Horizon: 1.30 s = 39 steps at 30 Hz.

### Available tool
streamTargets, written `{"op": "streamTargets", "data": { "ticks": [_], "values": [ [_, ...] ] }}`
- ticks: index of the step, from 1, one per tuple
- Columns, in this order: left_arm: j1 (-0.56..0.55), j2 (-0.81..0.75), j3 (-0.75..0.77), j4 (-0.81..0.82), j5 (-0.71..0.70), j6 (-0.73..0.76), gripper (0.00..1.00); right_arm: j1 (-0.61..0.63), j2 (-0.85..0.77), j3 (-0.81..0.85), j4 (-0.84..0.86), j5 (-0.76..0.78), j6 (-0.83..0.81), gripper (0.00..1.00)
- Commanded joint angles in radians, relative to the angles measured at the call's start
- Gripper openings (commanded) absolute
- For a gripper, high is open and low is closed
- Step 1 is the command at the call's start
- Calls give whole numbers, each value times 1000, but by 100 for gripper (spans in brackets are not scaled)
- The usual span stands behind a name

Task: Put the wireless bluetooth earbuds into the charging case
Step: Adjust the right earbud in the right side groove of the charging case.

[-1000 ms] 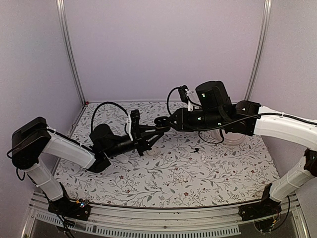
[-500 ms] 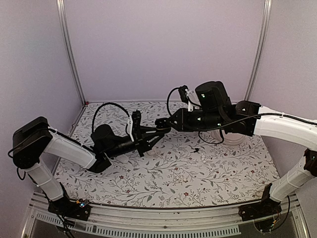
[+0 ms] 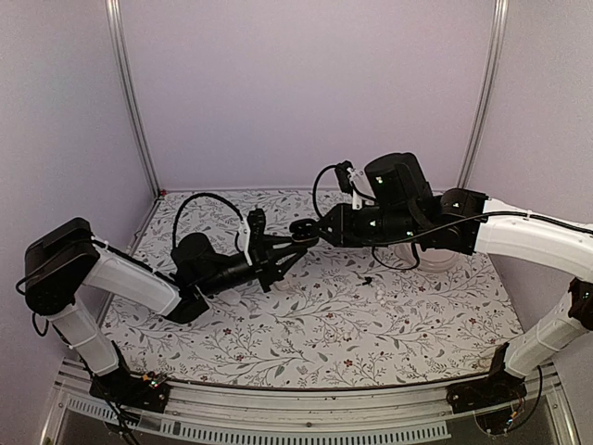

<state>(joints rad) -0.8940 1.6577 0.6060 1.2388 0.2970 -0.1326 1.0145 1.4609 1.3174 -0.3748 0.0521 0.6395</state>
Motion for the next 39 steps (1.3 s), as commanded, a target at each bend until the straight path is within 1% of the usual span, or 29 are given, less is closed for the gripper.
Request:
{"op": "streamTargets", "data": {
  "ticks": [1, 9, 15, 20, 28, 39],
  "values": [
    [-12, 7, -8, 51, -61, 116, 0, 7, -28, 31, -15, 5, 11, 12],
    [-16, 7, -63, 189, -90, 338, 0, 7, -79, 39, -50, 20, 8, 12],
    [-20, -16, -61, 143, -52, 479, 0, 7, -119, 9, -17, 4, -38, 12],
    [-23, -35, -60, 119, -52, 570, 0, 7, -118, 4, -11, -13, -78, 12],
    [-22, -47, -61, 102, -16, 626, 0, 18, -109, -8, -2, -15, -129, 12],
    [-16, -53, -66, 99, 29, 600, 0, 48, -119, -41, 14, 67, -234, 12]
  ]
}}
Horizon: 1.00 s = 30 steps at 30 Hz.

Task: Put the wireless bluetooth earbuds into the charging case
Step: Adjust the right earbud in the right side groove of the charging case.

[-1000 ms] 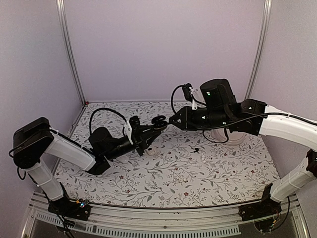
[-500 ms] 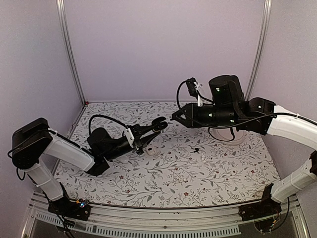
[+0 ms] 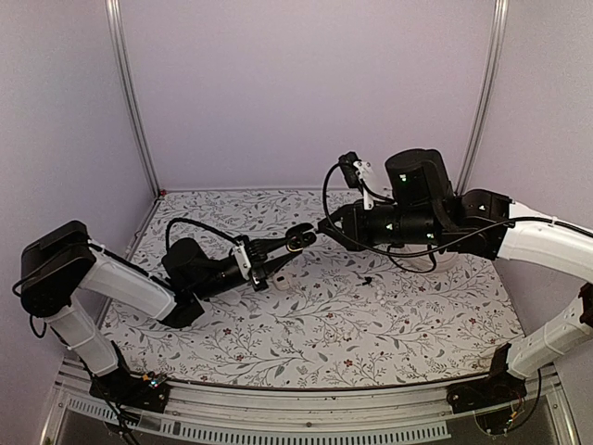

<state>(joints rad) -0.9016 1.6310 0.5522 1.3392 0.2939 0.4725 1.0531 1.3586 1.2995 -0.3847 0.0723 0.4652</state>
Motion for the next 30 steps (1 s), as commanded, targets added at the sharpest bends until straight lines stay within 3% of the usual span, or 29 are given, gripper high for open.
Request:
{"op": "streamTargets", "data": {
  "ticks": [1, 30],
  "values": [
    [-6, -28, -13, -1, 37, -13, 0, 11, -16, -25, 23, 52, -66, 12],
    [11, -22, -19, 9, 47, -71, 0, 67, 29, 4, 27, 68, -83, 11]
  ]
}}
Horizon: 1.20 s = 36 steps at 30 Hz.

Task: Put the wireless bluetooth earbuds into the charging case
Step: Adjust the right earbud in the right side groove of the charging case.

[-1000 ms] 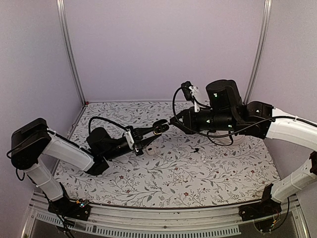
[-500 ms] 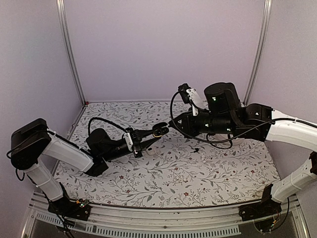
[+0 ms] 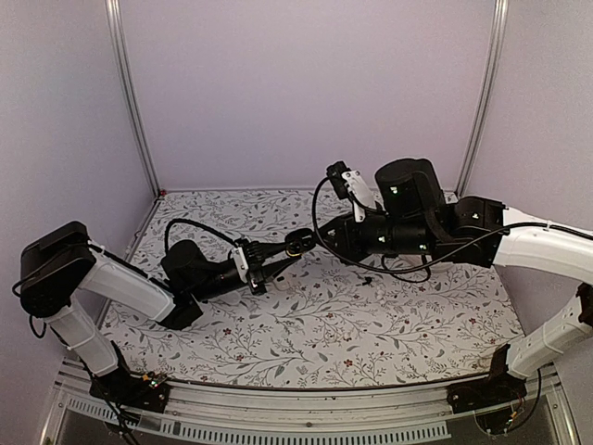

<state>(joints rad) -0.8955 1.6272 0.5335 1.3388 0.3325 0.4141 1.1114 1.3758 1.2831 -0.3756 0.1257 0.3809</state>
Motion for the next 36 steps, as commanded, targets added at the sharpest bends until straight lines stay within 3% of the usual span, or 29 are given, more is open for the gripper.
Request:
{"op": "streamTargets", "data": {
  "ticks": [1, 21, 36],
  "values": [
    [6, -18, -1, 10, 8, -14, 0, 8, 13, 21, 18, 13, 1, 11],
    [1, -2, 14, 5, -33, -28, 0, 16, 38, 44, 17, 23, 40, 11],
    [-71, 56, 62, 40, -268, 24, 0, 16, 104, 119, -63, 86, 216, 11]
  ]
}}
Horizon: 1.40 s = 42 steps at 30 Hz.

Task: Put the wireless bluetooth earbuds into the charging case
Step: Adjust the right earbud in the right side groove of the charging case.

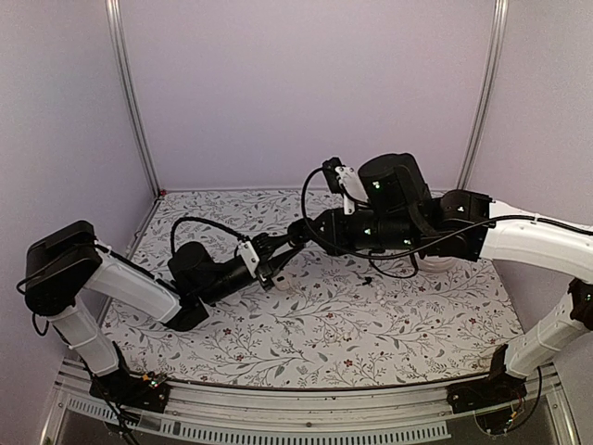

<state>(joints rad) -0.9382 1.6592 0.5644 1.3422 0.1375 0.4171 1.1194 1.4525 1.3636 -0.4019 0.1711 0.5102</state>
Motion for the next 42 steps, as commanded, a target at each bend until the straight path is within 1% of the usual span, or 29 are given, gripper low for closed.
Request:
{"op": "streamTargets", "data": {
  "ticks": [1, 11, 22, 31, 38, 42],
  "values": [
    [-30, 27, 34, 36, -81, 22, 0, 8, 34, 48, -48, 52, 112, 11],
    [-54, 57, 48, 69, -151, 35, 0, 7, 74, 99, -142, 125, 260, 10],
    [-68, 98, 65, 99, -174, 17, 0, 7, 93, 136, -164, 144, 309, 10],
    [-82, 137, 100, 115, -182, -3, 0, 8, 141, 176, -190, 138, 331, 10],
    [-86, 152, 109, 126, -200, -22, 0, 6, 164, 203, -250, 176, 373, 9],
    [-95, 170, 125, 124, -226, -48, 0, 3, 207, 256, -306, 188, 389, 10]
  ]
}}
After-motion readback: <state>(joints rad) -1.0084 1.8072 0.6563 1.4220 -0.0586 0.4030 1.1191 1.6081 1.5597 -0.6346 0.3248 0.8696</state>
